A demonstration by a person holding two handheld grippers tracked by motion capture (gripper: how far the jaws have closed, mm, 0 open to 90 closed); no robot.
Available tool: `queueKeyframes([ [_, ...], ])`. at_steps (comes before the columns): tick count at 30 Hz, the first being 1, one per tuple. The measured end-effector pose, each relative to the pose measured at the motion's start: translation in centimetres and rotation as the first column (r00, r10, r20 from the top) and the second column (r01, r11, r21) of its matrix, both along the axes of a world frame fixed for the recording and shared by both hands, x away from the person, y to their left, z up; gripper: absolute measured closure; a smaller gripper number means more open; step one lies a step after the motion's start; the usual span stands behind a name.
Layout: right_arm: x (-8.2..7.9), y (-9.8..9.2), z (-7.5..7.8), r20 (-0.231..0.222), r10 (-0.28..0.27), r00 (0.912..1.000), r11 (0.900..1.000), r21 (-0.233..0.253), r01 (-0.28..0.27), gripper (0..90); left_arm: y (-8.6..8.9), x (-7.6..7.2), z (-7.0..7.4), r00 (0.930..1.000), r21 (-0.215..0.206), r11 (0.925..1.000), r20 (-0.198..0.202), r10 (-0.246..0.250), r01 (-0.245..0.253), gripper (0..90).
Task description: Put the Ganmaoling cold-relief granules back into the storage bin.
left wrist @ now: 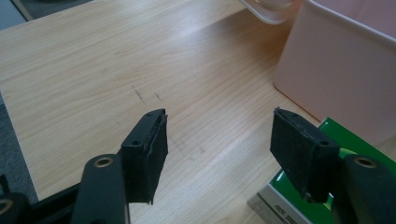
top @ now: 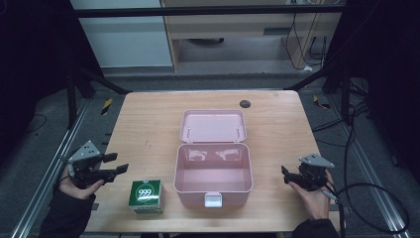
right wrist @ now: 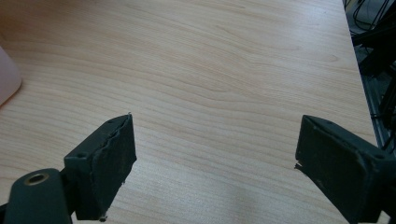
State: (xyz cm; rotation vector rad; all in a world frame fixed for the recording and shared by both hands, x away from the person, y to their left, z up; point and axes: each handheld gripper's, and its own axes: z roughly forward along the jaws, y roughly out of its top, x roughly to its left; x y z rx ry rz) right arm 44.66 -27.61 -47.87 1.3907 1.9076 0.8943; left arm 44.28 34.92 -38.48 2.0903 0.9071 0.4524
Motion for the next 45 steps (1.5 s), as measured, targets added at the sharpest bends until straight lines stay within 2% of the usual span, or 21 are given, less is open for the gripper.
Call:
queueKeyframes([
  [4, 0.0, 0.0, 0.0, -0.001, -0.002, 1.0, 1.0, -0.004, 0.002, 11.7, -0.3, -0.1, 0.9, 0.9984, 0.039, 0.9977, -0.013, -0.055, 0.055, 33.2],
  [10, 0.0, 0.0, 0.0, -0.001, -0.005, 1.0, 1.0, -0.001, 0.005, 11.4, -0.9, -0.2, 2.2, 0.991, 0.102, 0.9859, -0.028, -0.131, 0.133, 28.9],
  [13, 0.0, -0.1, 0.0, 0.0, -0.005, 1.0, 1.0, -0.002, 0.005, 11.3, -1.4, -0.3, 2.7, 0.9844, 0.133, 0.9754, -0.035, -0.172, 0.175, 26.1],
  [18, 0.0, -0.1, 0.0, 0.004, -0.003, 1.0, 1.0, -0.009, 0.004, 10.9, -2.4, -0.4, 3.5, 0.9691, 0.182, 0.952, -0.054, -0.241, 0.247, 21.9],
  [20, 0.0, -0.1, 0.0, 0.006, -0.003, 1.0, 1.0, -0.01, 0.003, 10.9, -2.5, -0.4, 3.6, 0.9663, 0.185, 0.9484, -0.059, -0.25, 0.257, 20.5],
  [22, 0.0, -0.2, 0.0, 0.007, -0.005, 1.0, 1.0, -0.01, 0.005, 10.8, -2.9, -0.5, 4.0, 0.9565, 0.213, 0.9324, -0.074, -0.282, 0.292, 19.3],
  [23, 0.0, -0.2, 0.0, 0.007, -0.005, 1.0, 1.0, -0.01, 0.005, 10.8, -2.9, -0.5, 4.0, 0.9565, 0.213, 0.9324, -0.074, -0.282, 0.292, 18.7],
  [24, 0.0, -0.2, 0.0, 0.008, -0.005, 1.0, 1.0, -0.013, 0.005, 10.8, -3.2, -0.6, 4.2, 0.9482, 0.236, 0.9185, -0.09, -0.304, 0.317, 17.9],
  [25, 0.0, -0.2, 0.0, 0.006, -0.004, 1.0, 1.0, -0.013, 0.004, 10.7, -3.3, -0.7, 4.3, 0.9448, 0.244, 0.9128, -0.098, -0.313, 0.327, 17.3],
  [26, 0.0, -0.2, 0.0, 0.003, -0.006, 1.0, 1.0, -0.011, 0.006, 10.7, -3.3, -0.7, 4.3, 0.9448, 0.244, 0.9128, -0.098, -0.313, 0.327, 16.4],
  [27, 0.0, -0.2, 0.0, 0.002, -0.006, 1.0, 1.0, -0.011, 0.006, 10.7, -3.6, -0.7, 4.4, 0.9381, 0.262, 0.9009, -0.112, -0.328, 0.346, 15.1],
  [31, 0.0, -0.1, -0.1, -0.004, -0.004, 1.0, 1.0, -0.016, 0.004, 10.2, -4.1, -0.7, 4.5, 0.9227, 0.285, 0.8778, -0.141, -0.359, 0.385, 13.0],
  [32, 0.0, -0.1, -0.1, -0.006, -0.003, 1.0, 1.0, -0.016, 0.003, 10.1, -4.3, -0.7, 4.4, 0.9171, 0.295, 0.8688, -0.151, -0.369, 0.398, 12.5],
  [33, 0.0, -0.1, -0.1, -0.008, -0.002, 1.0, 1.0, -0.019, 0.002, 10.0, -4.4, -0.7, 4.4, 0.9146, 0.298, 0.8649, -0.156, -0.373, 0.404, 11.9],
  [37, 0.1, -0.1, -0.2, -0.01, -0.002, 1.0, 1.0, -0.022, 0.002, 9.9, -5.0, -0.8, 4.2, 0.8951, 0.322, 0.8358, -0.194, -0.401, 0.445, 10.5],
  [38, 0.1, -0.1, -0.2, -0.009, -0.001, 1.0, 1.0, -0.023, 0.001, 9.8, -5.1, -0.8, 4.1, 0.8902, 0.324, 0.8297, -0.202, -0.409, 0.454, 10.0],
  [39, 0.1, -0.1, -0.2, -0.009, -0.001, 1.0, 1.0, -0.023, 0.001, 9.8, -5.1, -0.8, 4.1, 0.8902, 0.324, 0.8297, -0.202, -0.409, 0.454, 9.4],
  [40, 0.1, -0.1, -0.2, -0.009, -0.001, 1.0, 1.0, -0.023, 0.001, 9.8, -5.2, -0.8, 4.0, 0.8865, 0.331, 0.8233, -0.208, -0.414, 0.461, 9.4],
  [42, 0.1, -0.1, -0.2, -0.013, -0.001, 0.9999, 1.0, -0.023, 0.001, 9.6, -5.6, -0.8, 3.8, 0.8732, 0.348, 0.8015, -0.229, -0.43, 0.486, 8.3],
  [44, 0.1, -0.1, -0.3, -0.013, 0.0, 0.9999, 1.0, -0.03, 0.0, 9.4, -5.9, -0.7, 3.6, 0.8666, 0.354, 0.7918, -0.239, -0.438, 0.498, 7.6],
  [45, 0.1, -0.1, -0.3, -0.014, 0.0, 0.9999, 0.999, -0.032, 0.0, 9.4, -6.1, -0.7, 3.5, 0.8655, 0.354, 0.7907, -0.242, -0.438, 0.5, 7.3],
])
